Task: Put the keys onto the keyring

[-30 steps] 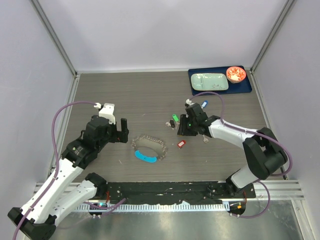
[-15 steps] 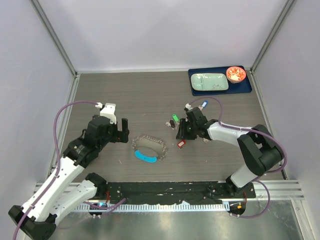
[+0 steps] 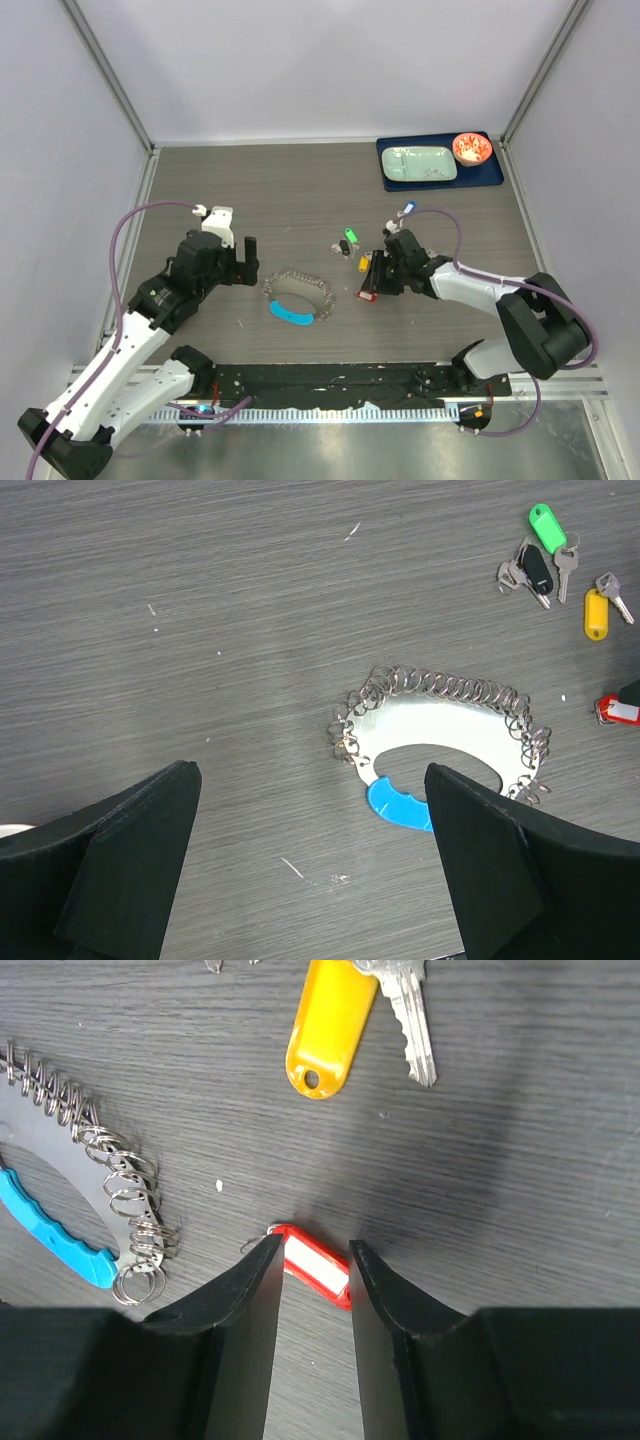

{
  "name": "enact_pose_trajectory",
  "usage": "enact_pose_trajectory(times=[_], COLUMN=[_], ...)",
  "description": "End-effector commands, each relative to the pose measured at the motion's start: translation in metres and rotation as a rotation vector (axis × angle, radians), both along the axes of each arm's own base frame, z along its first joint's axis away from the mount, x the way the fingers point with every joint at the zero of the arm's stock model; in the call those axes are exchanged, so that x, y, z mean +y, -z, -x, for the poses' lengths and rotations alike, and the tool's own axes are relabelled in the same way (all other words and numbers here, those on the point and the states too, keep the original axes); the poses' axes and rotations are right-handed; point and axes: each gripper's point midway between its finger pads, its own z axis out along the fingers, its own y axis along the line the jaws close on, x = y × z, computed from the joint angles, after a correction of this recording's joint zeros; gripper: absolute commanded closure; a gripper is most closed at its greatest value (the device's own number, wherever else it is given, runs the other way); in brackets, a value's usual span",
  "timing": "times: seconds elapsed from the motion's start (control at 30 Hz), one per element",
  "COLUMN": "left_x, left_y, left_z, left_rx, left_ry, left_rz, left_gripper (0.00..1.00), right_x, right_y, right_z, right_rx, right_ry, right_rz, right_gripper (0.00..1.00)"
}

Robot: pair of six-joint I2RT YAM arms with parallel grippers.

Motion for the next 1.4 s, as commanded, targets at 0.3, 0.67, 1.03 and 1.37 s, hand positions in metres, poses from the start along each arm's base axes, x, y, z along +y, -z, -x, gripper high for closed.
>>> enact_pose_trajectory(times=[0.3,0.67,1.03,1.37], left_x=[-0.004,-0.029,-0.037,-0.010], left_y=[0.000,0.005,0.010,0.010], left_z=[0.000,0.000,0.001,0.008], left_rx=[0.010,0.058,0.111,0.060], left_ry=[0.007,0.100,0.103,0.019], left_rz=[0.019,0.077,0.076,0.030], left_gripper=[0.00,0.00,0.00,0.00], right_x=[-0.005,0.003,0.074,0.105], right_y=[-0.010,-0.088,-0.094,-0.062], right_z=[0.009,-0.012,0.030,0.056], right_rx=[-0.016,-0.392,-0.589,-0.549], right_ry=[0.103,-0.076,-0.530,-0.629], right_rz=[-0.079,-0.123,-0.069,0.009], right_gripper=[0.62,0.48,0.48,0.64])
